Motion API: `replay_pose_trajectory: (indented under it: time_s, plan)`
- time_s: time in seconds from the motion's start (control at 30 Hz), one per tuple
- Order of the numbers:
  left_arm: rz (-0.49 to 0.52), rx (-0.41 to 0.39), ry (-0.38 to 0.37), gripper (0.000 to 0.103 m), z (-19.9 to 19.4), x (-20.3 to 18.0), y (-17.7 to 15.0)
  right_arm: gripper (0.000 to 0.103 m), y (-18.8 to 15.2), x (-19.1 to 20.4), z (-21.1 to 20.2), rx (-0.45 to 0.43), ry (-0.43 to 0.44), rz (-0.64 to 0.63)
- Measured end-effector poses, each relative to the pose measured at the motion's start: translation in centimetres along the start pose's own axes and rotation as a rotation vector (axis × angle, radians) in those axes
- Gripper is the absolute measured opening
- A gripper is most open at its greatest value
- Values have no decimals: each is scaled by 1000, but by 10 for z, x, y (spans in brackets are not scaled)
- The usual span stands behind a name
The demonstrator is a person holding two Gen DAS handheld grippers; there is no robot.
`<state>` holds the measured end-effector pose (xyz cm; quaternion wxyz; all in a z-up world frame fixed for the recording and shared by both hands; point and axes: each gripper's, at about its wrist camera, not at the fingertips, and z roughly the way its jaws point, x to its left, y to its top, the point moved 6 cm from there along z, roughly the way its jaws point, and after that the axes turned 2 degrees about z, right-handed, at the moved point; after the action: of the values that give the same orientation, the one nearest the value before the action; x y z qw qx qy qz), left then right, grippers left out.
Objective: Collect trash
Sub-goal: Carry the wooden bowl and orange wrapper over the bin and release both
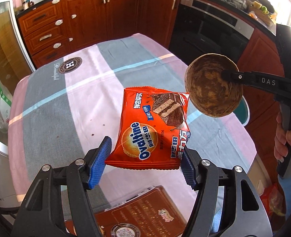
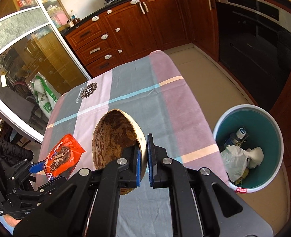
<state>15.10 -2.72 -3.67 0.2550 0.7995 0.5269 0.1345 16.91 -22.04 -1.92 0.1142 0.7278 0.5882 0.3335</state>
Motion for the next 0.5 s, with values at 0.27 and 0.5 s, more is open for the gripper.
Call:
replay_pose_trajectory:
  time_s: [0.27,0.5]
  plan:
    - [99,14,-48,67,21,-72,30,6,3,-74,-30,-57,-45,95]
    - [206,34,-84,67,48,-143,53,6,-2,-148,-53,-96,-95,195]
